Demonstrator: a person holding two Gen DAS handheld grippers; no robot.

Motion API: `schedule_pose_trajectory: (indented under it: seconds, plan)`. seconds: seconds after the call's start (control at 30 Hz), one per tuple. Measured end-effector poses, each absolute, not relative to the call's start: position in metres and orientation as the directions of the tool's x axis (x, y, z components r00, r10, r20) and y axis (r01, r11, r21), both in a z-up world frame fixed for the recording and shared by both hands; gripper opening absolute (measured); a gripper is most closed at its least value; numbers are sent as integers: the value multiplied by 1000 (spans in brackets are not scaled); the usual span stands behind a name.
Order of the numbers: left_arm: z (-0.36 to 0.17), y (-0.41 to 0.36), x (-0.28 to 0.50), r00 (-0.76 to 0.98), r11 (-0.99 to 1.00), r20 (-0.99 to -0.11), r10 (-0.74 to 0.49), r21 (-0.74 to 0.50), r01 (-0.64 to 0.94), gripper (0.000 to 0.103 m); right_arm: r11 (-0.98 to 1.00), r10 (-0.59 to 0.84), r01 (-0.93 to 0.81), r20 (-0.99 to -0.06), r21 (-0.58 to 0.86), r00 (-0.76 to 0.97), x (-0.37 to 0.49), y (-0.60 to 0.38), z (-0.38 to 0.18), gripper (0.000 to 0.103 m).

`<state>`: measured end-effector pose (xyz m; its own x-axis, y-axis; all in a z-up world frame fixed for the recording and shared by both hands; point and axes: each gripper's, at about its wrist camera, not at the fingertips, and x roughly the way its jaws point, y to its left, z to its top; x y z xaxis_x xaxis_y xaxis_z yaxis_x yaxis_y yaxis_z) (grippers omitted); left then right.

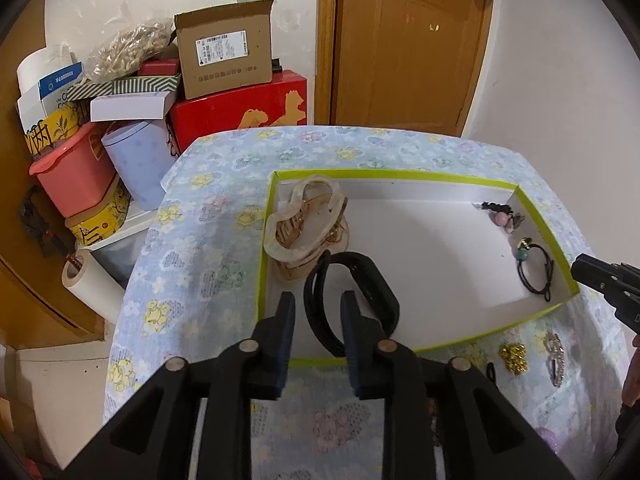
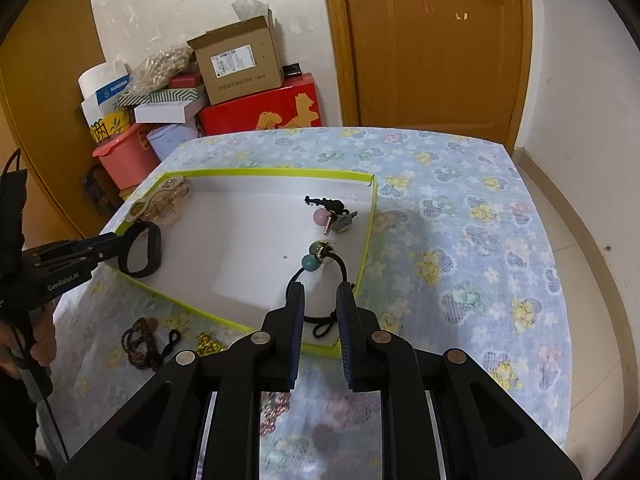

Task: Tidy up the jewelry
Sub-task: 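Carry the band and necklace into the tray and release both, then reach the left tool to the blue coil hair tie and grasp it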

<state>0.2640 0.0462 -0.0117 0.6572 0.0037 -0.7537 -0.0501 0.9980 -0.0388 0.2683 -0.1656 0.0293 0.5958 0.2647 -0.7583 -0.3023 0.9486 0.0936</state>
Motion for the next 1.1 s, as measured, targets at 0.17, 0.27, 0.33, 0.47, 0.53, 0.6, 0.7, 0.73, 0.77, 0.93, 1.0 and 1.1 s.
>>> schedule_pose_trajectory:
  seconds: [0.17, 0.27, 0.33, 0.47, 0.53, 0.6, 0.7, 0.73, 0.77, 0.93, 1.0, 1.1]
  plan:
    - [-5, 47, 249, 669, 998, -743, 8, -41, -57, 26, 948, 274, -301, -747, 103, 606, 252, -169, 38, 17]
    - [3, 47, 232, 683, 997, -731, 6, -49, -61, 26, 948, 273, -301, -739, 100, 616, 236, -169, 44, 17]
    - [8, 47, 220, 692, 996, -722, -4, -63, -59, 26, 948, 272, -304, -735, 94, 621, 223, -168, 48, 17]
    - [16, 42, 194, 702, 996, -712, -23, -79, -47, 26, 948, 268, -307, -726, 83, 633, 192, -167, 56, 17]
    - [18, 38, 179, 704, 995, -709, -36, -90, -39, 26, 947, 270, -311, -724, 81, 635, 178, -167, 58, 17]
    - [21, 34, 163, 707, 995, -706, -45, -96, -33, 26, 946, 270, -314, -722, 76, 638, 165, -167, 61, 18]
    - [22, 26, 142, 707, 995, -705, -57, -99, -19, 26, 944, 275, -321, -718, 76, 639, 142, -165, 64, 28]
    - [22, 24, 136, 707, 995, -705, -58, -98, -16, 26, 943, 278, -323, -717, 78, 639, 136, -166, 64, 29]
    - [23, 22, 129, 707, 995, -705, -62, -98, -11, 26, 942, 282, -326, -716, 80, 639, 128, -165, 65, 29]
    - [24, 11, 98, 705, 995, -705, -78, -97, 13, 26, 935, 299, -343, -713, 87, 635, 99, -164, 69, 29]
    - [24, 6, 86, 707, 995, -702, -84, -98, 21, 27, 933, 306, -350, -709, 89, 635, 88, -163, 70, 29]
    - [25, 0, 73, 708, 995, -700, -93, -98, 33, 31, 929, 316, -359, -706, 93, 633, 75, -161, 70, 29]
